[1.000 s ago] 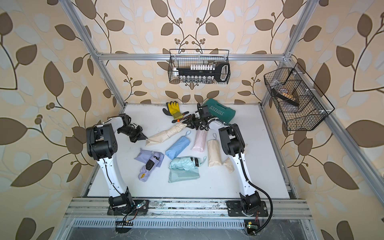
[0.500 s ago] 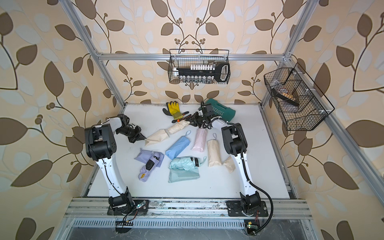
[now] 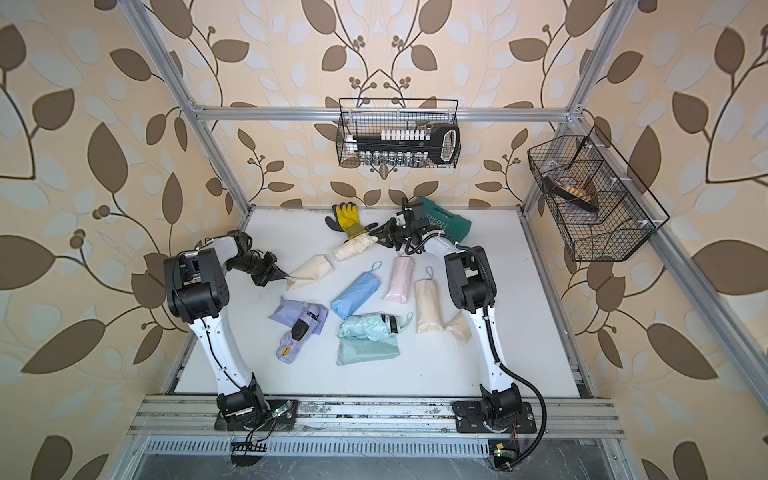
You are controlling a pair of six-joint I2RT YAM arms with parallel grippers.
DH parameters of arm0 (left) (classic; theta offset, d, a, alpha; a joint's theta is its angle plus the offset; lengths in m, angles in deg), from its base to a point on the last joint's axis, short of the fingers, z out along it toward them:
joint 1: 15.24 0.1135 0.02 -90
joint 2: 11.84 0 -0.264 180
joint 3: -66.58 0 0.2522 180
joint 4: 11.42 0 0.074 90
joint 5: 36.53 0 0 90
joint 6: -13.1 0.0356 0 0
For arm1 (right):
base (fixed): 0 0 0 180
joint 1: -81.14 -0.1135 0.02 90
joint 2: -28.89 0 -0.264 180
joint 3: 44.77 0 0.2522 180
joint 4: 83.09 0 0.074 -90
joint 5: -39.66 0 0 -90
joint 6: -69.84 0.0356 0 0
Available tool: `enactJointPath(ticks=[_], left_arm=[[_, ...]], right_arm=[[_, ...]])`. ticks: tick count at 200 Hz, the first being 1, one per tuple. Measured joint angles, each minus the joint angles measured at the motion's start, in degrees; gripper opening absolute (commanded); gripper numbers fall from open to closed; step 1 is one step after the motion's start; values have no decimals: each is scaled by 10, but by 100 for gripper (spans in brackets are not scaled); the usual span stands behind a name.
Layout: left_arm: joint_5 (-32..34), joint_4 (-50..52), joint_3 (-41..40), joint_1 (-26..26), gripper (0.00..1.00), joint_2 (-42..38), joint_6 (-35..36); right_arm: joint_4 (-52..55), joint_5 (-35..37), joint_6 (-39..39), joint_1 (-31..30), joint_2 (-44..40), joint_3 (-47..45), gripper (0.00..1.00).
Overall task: Take umbrellas out of sleeves
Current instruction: Take out the umbrella from the umbrella sleeve, then place the umbrella sleeve at the center of the board, then place the umbrella at the center of the board.
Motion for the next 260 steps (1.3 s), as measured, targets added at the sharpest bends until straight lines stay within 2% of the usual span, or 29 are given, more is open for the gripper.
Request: enactJointPath(ticks=[66,123,186,196,211,236,251,260], left_arm=[[-1,-16,16,14,0,0,-30],[0,-16,33,-17,0,3,-28],[-1,-17,44,-28,0,25,-41],[-2,-18,47,-28,0,27,-45],[-2,-20,51,-28,0,29,-48],[-4,-20,59,-28,0,31,-49],[-5,-20,64,-28,0,33,-49],[-5,-19,66,-28,1,34,-48]], right_arm=[[0,-23,1,-41,0,0,0],[-14,-28,16,-98,37,38,0],[-29,-20,37,-101,62,13,0],[-33,-20,40,-101,65,13,7],[-36,-19,43,-100,66,13,28],[-35,-17,45,-100,70,18,38],[-29,-16,43,-100,82,36,55],[-23,-14,47,-100,89,48,59]])
